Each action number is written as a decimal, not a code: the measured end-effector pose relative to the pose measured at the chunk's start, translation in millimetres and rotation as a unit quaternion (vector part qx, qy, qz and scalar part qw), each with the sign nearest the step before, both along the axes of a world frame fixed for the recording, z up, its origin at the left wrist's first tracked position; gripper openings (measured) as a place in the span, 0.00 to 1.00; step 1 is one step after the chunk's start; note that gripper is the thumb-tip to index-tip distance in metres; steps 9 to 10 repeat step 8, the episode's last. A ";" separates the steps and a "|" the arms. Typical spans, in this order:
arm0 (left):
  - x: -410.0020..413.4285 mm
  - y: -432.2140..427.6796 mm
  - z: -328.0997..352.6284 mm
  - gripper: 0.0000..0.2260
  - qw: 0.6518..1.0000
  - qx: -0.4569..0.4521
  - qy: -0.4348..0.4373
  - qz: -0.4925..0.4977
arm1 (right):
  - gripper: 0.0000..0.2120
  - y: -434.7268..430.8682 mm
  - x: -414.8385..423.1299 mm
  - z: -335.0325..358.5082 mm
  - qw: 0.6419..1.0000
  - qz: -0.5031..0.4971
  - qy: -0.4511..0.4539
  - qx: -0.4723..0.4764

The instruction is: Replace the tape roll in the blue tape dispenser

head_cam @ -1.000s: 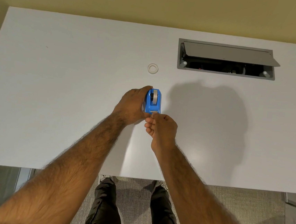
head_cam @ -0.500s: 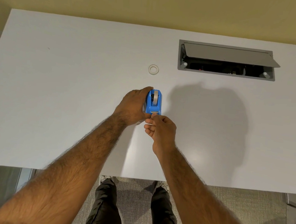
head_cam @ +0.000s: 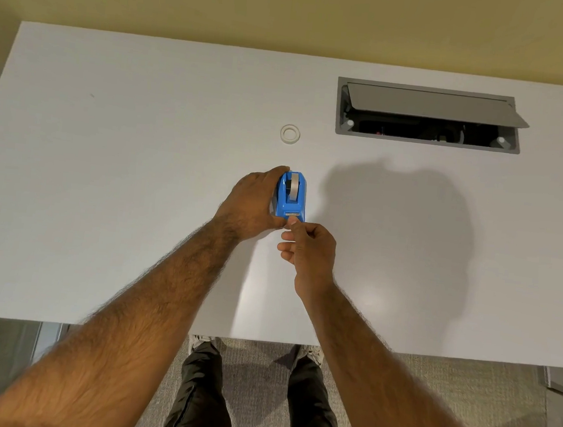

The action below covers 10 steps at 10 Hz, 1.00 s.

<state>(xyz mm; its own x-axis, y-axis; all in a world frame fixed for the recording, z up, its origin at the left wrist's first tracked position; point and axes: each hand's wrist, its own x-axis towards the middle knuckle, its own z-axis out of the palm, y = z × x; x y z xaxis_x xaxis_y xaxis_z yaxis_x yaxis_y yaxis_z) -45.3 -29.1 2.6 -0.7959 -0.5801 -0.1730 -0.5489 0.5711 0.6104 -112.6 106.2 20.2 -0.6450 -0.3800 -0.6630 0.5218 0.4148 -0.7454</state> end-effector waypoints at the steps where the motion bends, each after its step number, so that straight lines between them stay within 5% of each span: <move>1: 0.5 -0.7 -3.0 0.44 1.000 0.002 -0.006 0.000 | 0.14 1.8 0.1 -2.5 1.000 0.011 0.007 0.013; 5: 5.1 -6.2 -9.8 0.52 0.998 0.033 -0.060 -0.013 | 0.07 14.4 -7.4 -5.0 0.995 0.038 0.075 0.050; 8: 32.0 -16.3 5.1 0.34 0.997 -0.006 -0.077 0.000 | 0.05 21.6 -29.1 3.7 0.932 0.184 0.266 0.162; 10: 32.0 -16.3 5.1 0.34 0.997 -0.006 -0.077 0.000 | 0.05 21.6 -29.1 3.7 0.932 0.184 0.266 0.162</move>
